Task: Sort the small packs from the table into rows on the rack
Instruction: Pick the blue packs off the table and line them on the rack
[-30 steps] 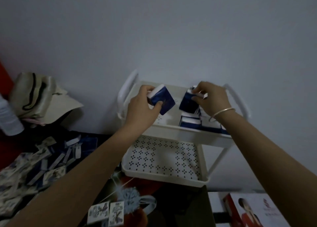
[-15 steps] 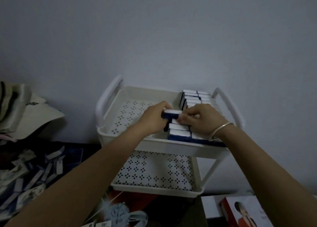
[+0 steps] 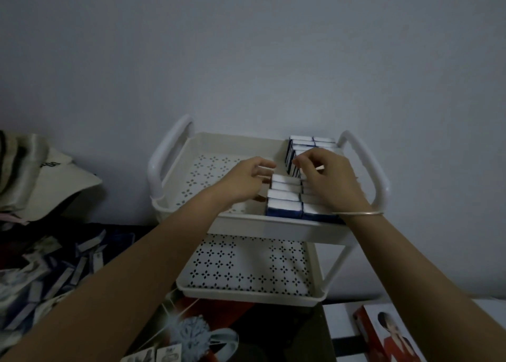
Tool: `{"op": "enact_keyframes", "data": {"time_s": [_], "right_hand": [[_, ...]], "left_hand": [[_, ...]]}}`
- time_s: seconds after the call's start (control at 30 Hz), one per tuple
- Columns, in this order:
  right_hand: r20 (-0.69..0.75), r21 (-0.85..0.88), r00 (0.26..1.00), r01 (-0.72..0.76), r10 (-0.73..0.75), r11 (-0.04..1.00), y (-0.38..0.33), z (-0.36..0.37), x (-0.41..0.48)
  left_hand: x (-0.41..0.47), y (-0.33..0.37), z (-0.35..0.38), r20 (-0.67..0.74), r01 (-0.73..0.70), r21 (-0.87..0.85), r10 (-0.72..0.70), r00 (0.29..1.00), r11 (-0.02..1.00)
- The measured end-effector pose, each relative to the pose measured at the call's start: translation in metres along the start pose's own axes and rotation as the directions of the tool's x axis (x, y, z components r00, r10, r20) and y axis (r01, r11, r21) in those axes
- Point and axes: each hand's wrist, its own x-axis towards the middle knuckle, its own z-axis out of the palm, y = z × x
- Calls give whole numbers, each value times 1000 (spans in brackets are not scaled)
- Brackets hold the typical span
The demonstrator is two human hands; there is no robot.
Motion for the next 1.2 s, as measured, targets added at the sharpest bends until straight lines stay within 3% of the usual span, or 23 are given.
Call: {"op": "enact_keyframes", "data": {"time_s": [0.17, 0.37, 0.47, 0.53, 0.63, 0.7, 0.83, 0.93, 1.03, 1.1, 1.2], "right_hand": [[-55, -7, 970, 236, -236, 972, -40, 8, -21], [124, 197, 926, 330, -357, 923, -92, 53, -80], [300, 274, 881, 289, -366, 918, -101, 107, -119], [456, 284, 811, 256, -365, 924, -107, 146, -151], [663, 276, 654, 240, -365, 931, -109, 197, -197], [748, 278, 562, 216, -352, 936, -111, 228, -225], [827, 205, 477, 237, -298, 950, -124, 278, -268], [847, 68, 498, 244, -185, 967, -136, 309, -286], [800, -78, 599, 163, -36, 983, -147, 335, -292], [756, -144, 653, 102, 44, 984, -149, 348, -286], [726, -162, 672, -39, 146, 986, -153, 366, -275]], "left_hand": [[-41, 10, -25, -185, -166, 160, 195, 963, 973], [-135, -22, -75, -414, -278, 152, 316, 854, 949], [-187, -77, -100, -538, -121, 157, 187, 822, 980], [-227, -127, -109, -585, 79, 136, 16, 811, 987], [-285, -197, -113, -623, 378, 145, -212, 753, 914], [-323, -232, -113, -646, 489, 105, -315, 696, 866], [-384, -282, -106, -733, 656, 120, -378, 565, 745], [-412, -305, -94, -798, 772, 160, -379, 468, 615], [-427, -322, -88, -848, 816, 147, -354, 395, 559], [-428, -332, -86, -846, 815, 139, -360, 393, 562], [-425, -345, -85, -819, 819, 134, -403, 408, 558]]}}
